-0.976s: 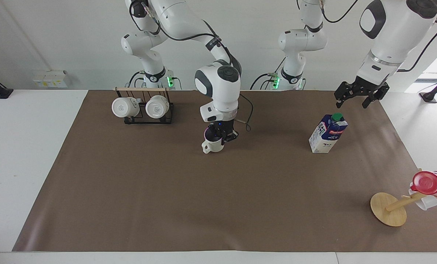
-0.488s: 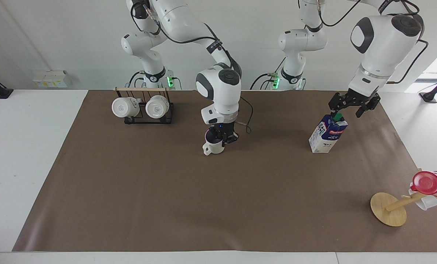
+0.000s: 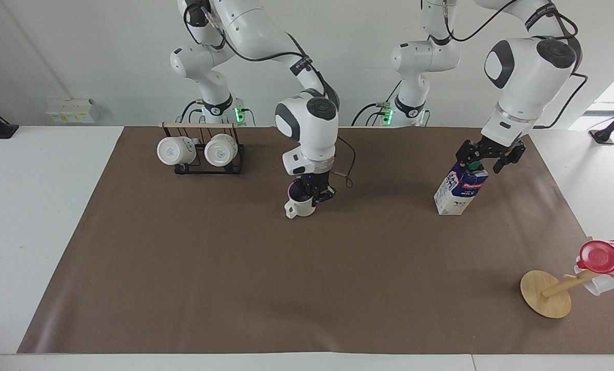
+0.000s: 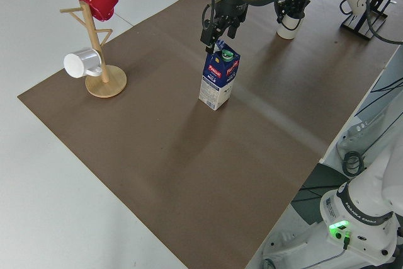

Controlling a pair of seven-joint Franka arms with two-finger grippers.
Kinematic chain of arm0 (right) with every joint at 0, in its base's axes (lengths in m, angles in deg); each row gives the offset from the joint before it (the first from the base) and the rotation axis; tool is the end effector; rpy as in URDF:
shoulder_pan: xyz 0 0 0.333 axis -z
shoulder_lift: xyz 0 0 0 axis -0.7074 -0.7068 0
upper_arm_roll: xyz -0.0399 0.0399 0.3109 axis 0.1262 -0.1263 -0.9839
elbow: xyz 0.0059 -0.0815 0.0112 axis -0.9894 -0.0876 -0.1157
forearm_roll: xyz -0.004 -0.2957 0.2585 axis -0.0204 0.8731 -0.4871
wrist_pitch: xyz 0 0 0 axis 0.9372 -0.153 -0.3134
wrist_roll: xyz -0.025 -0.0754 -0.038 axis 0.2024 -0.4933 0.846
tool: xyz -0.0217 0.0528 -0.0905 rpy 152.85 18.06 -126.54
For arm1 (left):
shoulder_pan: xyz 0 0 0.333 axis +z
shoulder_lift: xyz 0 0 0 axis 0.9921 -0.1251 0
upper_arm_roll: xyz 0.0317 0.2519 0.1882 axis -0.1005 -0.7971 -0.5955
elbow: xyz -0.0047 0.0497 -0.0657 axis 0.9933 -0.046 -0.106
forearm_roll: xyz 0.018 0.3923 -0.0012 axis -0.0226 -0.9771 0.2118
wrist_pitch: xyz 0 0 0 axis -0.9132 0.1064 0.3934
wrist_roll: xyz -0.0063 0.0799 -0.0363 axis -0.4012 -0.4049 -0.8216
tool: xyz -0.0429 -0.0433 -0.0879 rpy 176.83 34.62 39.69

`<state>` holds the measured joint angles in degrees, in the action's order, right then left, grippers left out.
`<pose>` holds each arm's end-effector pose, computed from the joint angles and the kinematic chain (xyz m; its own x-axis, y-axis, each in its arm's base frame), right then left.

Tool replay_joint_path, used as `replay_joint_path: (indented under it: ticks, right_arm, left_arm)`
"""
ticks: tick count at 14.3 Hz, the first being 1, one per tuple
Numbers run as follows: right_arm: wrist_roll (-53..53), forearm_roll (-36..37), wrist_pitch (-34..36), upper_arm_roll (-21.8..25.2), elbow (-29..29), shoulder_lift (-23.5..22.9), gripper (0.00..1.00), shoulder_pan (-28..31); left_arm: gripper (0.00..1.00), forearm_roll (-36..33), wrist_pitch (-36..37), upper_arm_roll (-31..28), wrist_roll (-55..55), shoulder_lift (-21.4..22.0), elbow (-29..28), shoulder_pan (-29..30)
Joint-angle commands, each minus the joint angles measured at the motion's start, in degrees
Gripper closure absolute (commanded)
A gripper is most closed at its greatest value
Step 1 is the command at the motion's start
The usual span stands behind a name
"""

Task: Place cup and milk on table
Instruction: 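Set the mug down mid-table while the left gripper grasps the milk carton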

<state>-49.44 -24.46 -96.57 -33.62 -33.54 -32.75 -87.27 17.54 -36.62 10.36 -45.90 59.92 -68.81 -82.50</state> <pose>0.5314 0.3842 0.3454 0.8645 -0.4871 0.1243 -0.4877 -0.8726 -0.0271 0.5249 -0.0232 0.4887 0.9960 -0.0832 0.0321 -0.0831 -0.9965 -0.0064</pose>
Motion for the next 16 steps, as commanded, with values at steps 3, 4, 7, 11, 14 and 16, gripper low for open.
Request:
replay_joint_path:
  ticks: [3, 4, 7, 11, 14, 16]
  right_arm:
    - [4.3, 1.3, -0.3, 0.4, -0.1, 3.5, 0.0, 0.7]
    - [6.1, 0.8, 0.8, 0.3, -0.1, 5.3, 0.0, 1.4]
    - [12.2, 0.3, 6.2, 0.3, -0.1, 10.7, 0.0, 2.4]
    - [21.5, 0.3, 13.5, 0.4, -0.1, 16.4, 0.0, 4.7]
    - [28.5, 0.2, 17.7, 0.4, -0.1, 19.3, 0.0, 7.3]
    - [33.0, -0.6, 20.2, 0.5, -0.2, 21.1, 0.0, 9.3]
  left_arm:
    - [0.0, 0.8, -3.6, 0.0, 2.4, 2.1, -4.3, 0.6]
    - [0.0, 0.8, -4.6, 0.0, 2.7, 2.6, -5.4, 0.6]
    - [0.0, 0.8, -7.7, 0.0, 4.0, 2.6, -8.1, 1.5]
    - [0.0, 0.8, -8.1, 0.0, 4.7, 2.5, -8.1, 1.7]
    - [0.0, 0.8, -7.1, 0.0, 4.4, 2.5, -8.1, 1.4]
    - [0.0, 0.9, -7.0, 0.0, 4.3, 2.5, -8.1, 1.4]
